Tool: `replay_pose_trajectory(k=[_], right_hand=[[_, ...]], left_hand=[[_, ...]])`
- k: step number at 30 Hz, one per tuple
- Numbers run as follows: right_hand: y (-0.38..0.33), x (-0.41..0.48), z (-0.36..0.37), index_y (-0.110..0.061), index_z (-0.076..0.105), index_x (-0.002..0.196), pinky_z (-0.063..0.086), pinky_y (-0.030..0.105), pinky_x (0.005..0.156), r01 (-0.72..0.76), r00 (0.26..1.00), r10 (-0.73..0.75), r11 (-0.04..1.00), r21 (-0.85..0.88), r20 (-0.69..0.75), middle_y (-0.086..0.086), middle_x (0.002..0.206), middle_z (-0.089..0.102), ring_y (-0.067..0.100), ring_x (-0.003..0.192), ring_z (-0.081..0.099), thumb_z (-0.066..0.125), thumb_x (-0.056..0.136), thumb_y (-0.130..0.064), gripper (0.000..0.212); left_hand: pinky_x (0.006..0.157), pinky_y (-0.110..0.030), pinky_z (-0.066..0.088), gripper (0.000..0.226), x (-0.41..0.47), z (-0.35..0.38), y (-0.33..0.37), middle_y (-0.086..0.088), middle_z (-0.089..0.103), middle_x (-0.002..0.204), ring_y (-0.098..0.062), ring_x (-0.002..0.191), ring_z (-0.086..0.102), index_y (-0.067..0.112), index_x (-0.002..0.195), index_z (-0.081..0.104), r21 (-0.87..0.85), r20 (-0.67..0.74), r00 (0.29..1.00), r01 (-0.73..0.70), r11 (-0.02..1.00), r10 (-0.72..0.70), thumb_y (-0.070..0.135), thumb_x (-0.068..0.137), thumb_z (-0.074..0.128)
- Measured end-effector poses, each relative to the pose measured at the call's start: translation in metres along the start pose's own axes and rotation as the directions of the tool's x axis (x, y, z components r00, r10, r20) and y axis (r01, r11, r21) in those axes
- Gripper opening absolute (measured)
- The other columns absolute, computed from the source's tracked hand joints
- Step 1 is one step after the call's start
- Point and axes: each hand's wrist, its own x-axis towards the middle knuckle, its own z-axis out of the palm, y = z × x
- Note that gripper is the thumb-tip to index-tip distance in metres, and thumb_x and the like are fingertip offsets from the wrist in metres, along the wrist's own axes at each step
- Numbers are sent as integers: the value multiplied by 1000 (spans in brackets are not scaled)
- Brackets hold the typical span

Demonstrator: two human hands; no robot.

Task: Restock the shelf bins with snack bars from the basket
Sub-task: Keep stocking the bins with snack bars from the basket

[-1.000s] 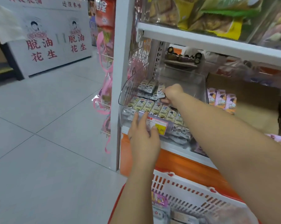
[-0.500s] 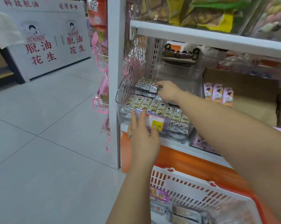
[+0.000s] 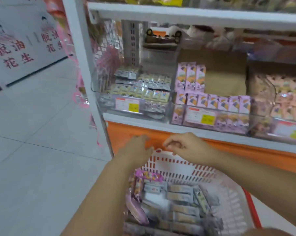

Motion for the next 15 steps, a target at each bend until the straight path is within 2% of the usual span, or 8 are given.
replay_pose_trajectory(k=[2, 4, 6, 7, 8, 10, 13, 15], right_hand=[[48, -10, 22, -11, 65, 105, 36, 4, 59, -141, 982, 144, 989, -36, 125, -13, 83, 52, -6, 66, 47, 51, 97, -13, 16], [94, -21, 41, -2, 61, 96, 38, 15, 59, -143, 968, 166, 981, -131, 190, 1, 83, 47, 8, 64, 47, 49, 98, -8, 14], [132, -28, 60, -2, 62, 112, 45, 27, 80, -164, 907, 251, 950, -267, 338, 10, 107, 56, 21, 92, 58, 46, 99, -10, 22], [146, -31, 69, -4, 58, 122, 43, 30, 93, -190, 874, 311, 926, -327, 372, 10, 124, 55, 24, 110, 55, 45, 99, -12, 28], [157, -35, 79, -4, 55, 127, 41, 33, 99, -207, 847, 364, 898, -388, 388, 12, 130, 53, 26, 116, 52, 45, 99, -12, 31], [177, -44, 96, -1, 54, 128, 43, 36, 93, -164, 800, 399, 864, -477, 448, 17, 117, 55, 29, 105, 54, 42, 98, -8, 33], [192, -42, 112, -6, 56, 123, 42, 28, 71, -147, 805, 401, 849, -508, 438, 16, 117, 60, 26, 98, 59, 41, 97, -4, 30], [204, -43, 123, -8, 60, 99, 41, 25, 62, -55, 805, 370, 824, -564, 463, 11, 93, 61, 19, 75, 56, 40, 98, -7, 19]], left_hand=[[108, -35, 34, 53, -5, 7, 2, -4, 33, 151, -23, 134, 39, 21, 146, 31, 83, 207, 978, -4, 997, -14, 37, 98, 46], [108, -32, 34, 54, -7, 11, 9, -2, 31, 153, -21, 135, 38, 23, 148, 28, 102, 274, 962, -10, 995, -18, 37, 99, 45], [105, -31, 34, 53, -4, 14, 16, -3, 31, 153, -21, 134, 38, 22, 148, 27, 105, 247, 969, -46, 993, 19, 36, 99, 44], [104, -31, 34, 53, -1, 15, 20, -3, 31, 153, -21, 134, 39, 22, 148, 27, 104, 233, 972, -66, 992, 40, 36, 99, 44], [104, -31, 34, 53, 1, 17, 24, -4, 31, 153, -21, 133, 39, 23, 148, 28, 100, 231, 971, -83, 992, 58, 36, 99, 44], [103, -28, 33, 53, 6, 22, 29, -3, 31, 152, -20, 134, 38, 22, 148, 28, 98, 253, 964, -115, 988, 87, 37, 99, 44], [103, -26, 33, 52, 15, 26, 31, -3, 36, 150, -20, 134, 38, 20, 146, 32, 94, 254, 961, -134, 987, 106, 34, 99, 47], [106, -30, 35, 50, 21, 27, 28, -2, 39, 149, -20, 133, 40, 20, 145, 36, 69, 220, 970, -122, 990, 104, 33, 98, 48]])
